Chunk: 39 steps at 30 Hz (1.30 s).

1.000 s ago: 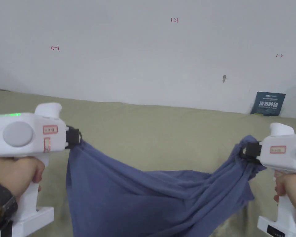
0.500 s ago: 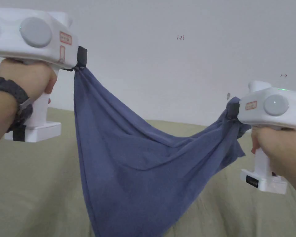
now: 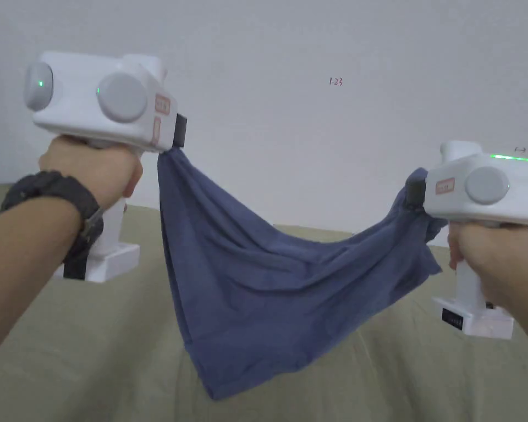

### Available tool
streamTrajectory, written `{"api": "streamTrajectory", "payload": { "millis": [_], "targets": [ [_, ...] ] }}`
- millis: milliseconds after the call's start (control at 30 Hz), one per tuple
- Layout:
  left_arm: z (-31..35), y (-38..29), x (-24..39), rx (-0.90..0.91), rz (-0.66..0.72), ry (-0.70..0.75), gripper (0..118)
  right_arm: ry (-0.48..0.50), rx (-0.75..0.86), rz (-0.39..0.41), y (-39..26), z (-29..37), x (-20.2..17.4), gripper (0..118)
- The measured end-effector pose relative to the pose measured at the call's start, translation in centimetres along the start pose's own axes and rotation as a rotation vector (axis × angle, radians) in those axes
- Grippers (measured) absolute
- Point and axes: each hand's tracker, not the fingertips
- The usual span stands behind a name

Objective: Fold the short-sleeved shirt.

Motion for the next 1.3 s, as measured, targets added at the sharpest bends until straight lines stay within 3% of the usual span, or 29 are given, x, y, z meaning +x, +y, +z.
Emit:
{"api": "streamTrajectory", "payload": {
  "millis": [233,333,567,933,1033,1067,1133,1167,1200,1233,1300],
  "targets": [
    [2.9,-9.8,-1.0,-0.105,0.020,-0.067,0,-0.015,-0.125,0.021,-8.1,0.4,3.1,14],
    [6.1,-15.6,-1.2,-0.164,-0.020,-0.086,0,-0.030,-0.168,-0.034,-11.2,1.6,5.1,14],
    [11.8,-24.5,-2.5,-0.255,0.074,-0.137,0,-0.035,-0.227,-0.109,-18.8,7.0,8.9,15],
    [18.1,-30.4,-1.5,-0.379,0.033,-0.135,0,-0.023,-0.334,-0.132,-26.1,14.3,8.5,15],
    [18.6,-31.0,-0.7,-0.397,0.044,-0.125,0,-0.029,-0.332,-0.107,-26.4,14.7,8.2,22],
    [18.9,-30.9,-0.4,-0.386,0.031,-0.080,20,-0.056,-0.316,-0.076,-26.1,15.1,7.9,42],
    [19.1,-30.2,0.0,-0.335,0.038,-0.010,117,-0.030,-0.280,-0.098,-25.4,16.3,7.7,94],
    [19.8,-30.2,-0.2,-0.277,0.021,-0.060,110,0.024,-0.244,-0.131,-25.2,17.2,7.6,103],
    [19.5,-29.5,0.0,-0.214,0.115,-0.147,111,0.056,-0.204,-0.129,-24.7,18.4,7.2,103],
    [20.0,-29.0,-0.5,-0.235,0.151,-0.138,118,0.053,-0.186,-0.114,-24.4,19.4,6.6,103],
    [20.5,-28.3,-0.3,-0.245,0.151,-0.085,118,0.011,-0.200,-0.048,-22.6,22.2,5.6,103]
  ]
}}
